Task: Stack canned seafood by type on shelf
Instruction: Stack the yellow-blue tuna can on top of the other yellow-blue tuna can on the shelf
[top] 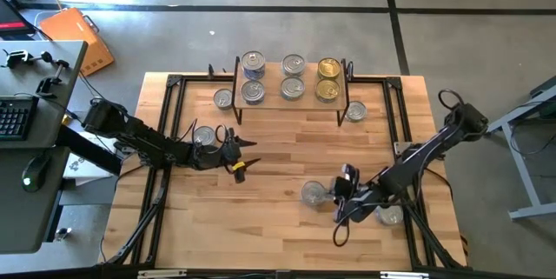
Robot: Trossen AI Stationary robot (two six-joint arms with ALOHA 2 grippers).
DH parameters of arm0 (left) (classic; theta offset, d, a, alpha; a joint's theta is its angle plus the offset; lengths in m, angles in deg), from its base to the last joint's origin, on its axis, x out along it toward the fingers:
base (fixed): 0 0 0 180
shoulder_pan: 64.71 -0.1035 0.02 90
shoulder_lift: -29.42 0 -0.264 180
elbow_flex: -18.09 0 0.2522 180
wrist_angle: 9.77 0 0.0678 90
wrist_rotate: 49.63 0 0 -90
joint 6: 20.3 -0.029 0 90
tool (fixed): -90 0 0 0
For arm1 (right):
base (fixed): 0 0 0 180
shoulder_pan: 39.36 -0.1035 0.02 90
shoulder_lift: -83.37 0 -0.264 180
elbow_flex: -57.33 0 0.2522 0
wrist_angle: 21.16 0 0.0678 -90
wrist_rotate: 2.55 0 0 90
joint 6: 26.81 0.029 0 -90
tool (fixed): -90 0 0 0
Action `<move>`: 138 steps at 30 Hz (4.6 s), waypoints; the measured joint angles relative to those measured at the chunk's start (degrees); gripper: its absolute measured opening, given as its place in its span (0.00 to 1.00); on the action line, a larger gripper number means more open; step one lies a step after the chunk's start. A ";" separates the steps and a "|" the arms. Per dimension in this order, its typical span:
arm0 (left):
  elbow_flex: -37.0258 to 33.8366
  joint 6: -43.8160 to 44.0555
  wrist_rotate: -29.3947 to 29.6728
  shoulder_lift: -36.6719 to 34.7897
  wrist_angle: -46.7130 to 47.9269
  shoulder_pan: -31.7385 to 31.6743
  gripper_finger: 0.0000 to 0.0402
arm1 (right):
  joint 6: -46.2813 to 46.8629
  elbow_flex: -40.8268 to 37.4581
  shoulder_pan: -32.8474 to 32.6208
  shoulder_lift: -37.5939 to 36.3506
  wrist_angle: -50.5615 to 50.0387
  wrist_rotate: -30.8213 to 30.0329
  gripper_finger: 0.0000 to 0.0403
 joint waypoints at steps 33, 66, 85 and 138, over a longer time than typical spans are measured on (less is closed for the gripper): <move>5.18 -16.27 -2.00 1.67 0.28 3.82 0.63 | -48.09 -16.58 1.25 21.31 47.94 -3.97 0.04; 16.04 -36.67 -14.58 20.18 -0.42 -1.73 0.63 | -51.12 -18.84 29.77 11.57 68.72 31.10 0.00; 16.83 -29.11 -12.44 26.03 -9.70 -2.70 0.54 | -46.58 -18.78 28.94 12.74 71.09 31.37 0.00; 14.32 -22.92 15.33 25.64 1.00 6.51 0.52 | -44.53 -3.93 22.95 12.85 32.80 20.00 0.00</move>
